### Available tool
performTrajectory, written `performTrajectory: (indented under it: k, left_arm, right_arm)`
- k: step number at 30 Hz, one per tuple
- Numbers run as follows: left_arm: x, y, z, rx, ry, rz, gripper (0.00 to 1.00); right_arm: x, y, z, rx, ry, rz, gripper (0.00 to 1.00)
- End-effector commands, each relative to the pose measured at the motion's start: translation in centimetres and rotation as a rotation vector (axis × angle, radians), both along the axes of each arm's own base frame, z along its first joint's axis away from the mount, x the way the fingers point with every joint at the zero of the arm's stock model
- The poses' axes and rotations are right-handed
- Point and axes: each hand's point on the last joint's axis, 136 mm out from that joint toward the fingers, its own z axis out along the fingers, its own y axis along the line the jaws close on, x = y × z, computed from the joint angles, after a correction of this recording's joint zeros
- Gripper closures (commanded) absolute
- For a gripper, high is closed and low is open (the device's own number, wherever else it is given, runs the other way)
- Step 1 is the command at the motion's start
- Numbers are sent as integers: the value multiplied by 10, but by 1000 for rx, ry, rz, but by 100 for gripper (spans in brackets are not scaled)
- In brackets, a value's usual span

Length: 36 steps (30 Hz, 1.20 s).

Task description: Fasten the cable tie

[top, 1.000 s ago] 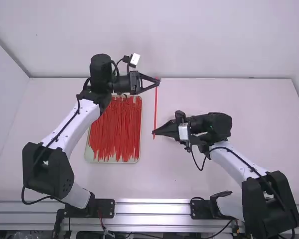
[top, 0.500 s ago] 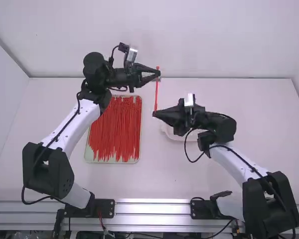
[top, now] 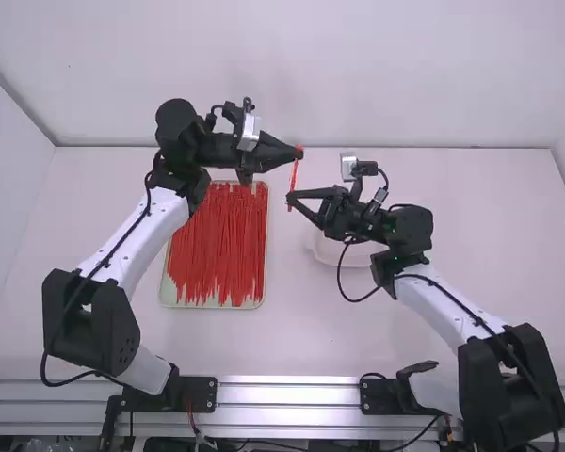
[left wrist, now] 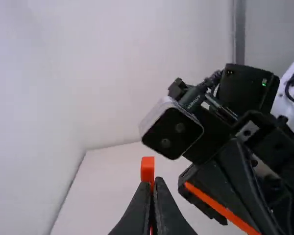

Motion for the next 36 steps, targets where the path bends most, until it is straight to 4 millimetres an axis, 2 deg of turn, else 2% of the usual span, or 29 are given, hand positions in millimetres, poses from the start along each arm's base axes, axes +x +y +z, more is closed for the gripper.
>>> performTrajectory:
  k: [1, 6, 11, 16, 25, 36]
  left_arm:
    - [-2, 3, -5, 7, -100, -18, 98]
    - [-1, 3, -11, 15, -166, -14, 98]
    - [5, 20, -9, 15, -211, 7, 99]
    - [-3, 36, -6, 20, -278, -49, 98]
    - [-8, 31, -7, 19, -277, -75, 98]
    - [-12, 24, -7, 18, -254, -93, 98]
  right_arm:
    - [2, 4, 13, 37, 25, -2, 100]
    - [2, 5, 15, 51, 59, 1, 100]
    - [1, 5, 14, 48, 68, 10, 100]
    - [1, 6, 14, 54, 76, 9, 100]
    - [-6, 19, 18, 74, 85, 22, 100]
    - [-4, 22, 20, 93, 95, -1, 100]
